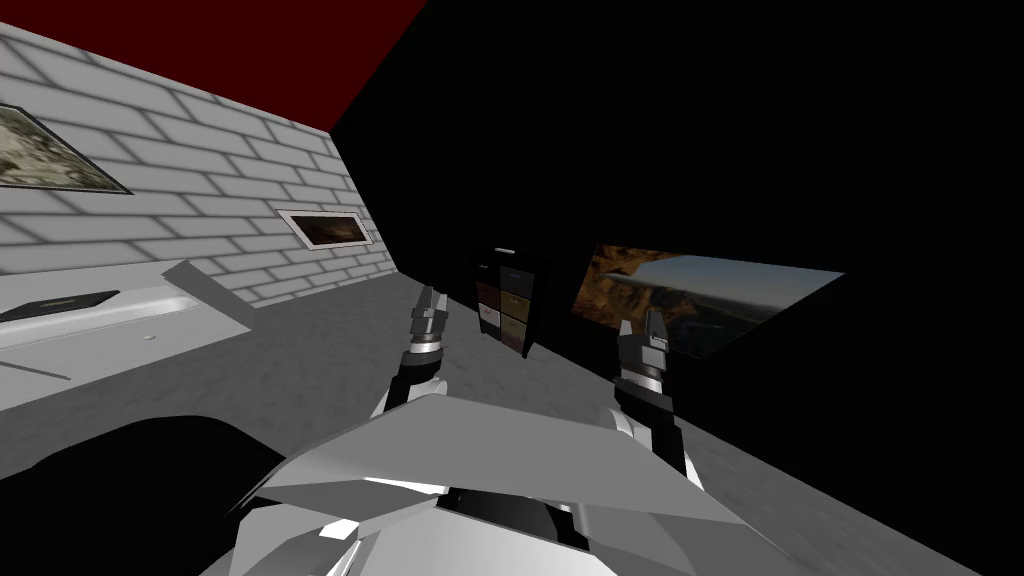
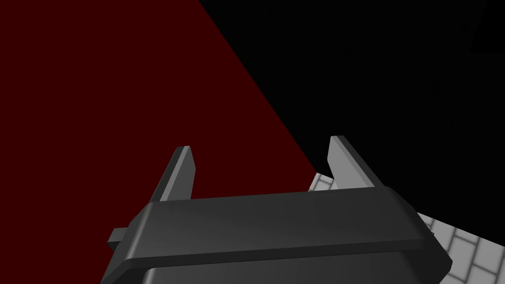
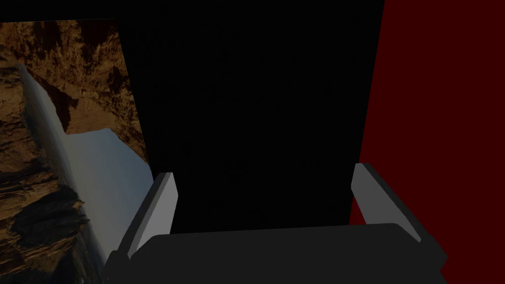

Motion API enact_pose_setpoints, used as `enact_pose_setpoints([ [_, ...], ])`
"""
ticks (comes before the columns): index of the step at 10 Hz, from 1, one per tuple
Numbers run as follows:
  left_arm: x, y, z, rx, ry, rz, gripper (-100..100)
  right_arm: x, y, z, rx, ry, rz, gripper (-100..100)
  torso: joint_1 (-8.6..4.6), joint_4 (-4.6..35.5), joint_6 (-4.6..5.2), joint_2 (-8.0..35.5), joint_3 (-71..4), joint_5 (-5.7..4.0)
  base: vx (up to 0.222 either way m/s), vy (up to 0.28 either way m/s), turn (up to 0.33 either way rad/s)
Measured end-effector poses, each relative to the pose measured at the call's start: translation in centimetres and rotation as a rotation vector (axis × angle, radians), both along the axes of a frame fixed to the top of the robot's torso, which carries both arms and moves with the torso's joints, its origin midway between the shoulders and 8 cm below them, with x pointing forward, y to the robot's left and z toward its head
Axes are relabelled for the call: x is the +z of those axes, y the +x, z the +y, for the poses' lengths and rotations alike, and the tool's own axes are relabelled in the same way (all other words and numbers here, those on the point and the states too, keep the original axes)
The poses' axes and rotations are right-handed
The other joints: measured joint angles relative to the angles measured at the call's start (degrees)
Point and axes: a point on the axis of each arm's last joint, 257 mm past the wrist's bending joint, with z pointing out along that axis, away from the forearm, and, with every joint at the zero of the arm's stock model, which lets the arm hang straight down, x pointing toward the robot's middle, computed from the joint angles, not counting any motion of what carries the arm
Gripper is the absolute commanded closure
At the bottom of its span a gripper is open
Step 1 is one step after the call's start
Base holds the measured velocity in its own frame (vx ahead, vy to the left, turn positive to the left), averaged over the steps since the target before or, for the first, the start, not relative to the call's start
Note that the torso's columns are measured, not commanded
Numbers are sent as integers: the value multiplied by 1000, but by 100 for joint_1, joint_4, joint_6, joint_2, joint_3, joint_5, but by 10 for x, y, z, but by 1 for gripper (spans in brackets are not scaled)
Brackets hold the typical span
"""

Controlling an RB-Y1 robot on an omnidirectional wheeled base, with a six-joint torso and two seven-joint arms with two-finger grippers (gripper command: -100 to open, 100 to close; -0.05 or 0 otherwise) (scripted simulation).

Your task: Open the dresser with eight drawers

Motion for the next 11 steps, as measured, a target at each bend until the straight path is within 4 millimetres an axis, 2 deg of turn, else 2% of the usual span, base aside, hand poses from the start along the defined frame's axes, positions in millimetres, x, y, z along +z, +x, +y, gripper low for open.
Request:
enact_pose_setpoints([
  [2,0,0,0,0,0,0,0,0,0,0,0,0,0,0,0,600,0,597,-1200,0,0,0,0],
  [9,0,0,0,0,0,0,0,0,0,0,0,0,0,0,0,3537,0,3539,-7073,0,0,0,0],
  [10,0,0,0,0,0,0,-100,0,0,0,0,0,0,0,0,3960,0,3962,-7919,0,43,-9,-28],
  [11,-4,2,-3,-13,20,12,-100,0,0,0,0,0,0,0,-1,4146,1,4144,-8319,0,66,-19,-36],
])
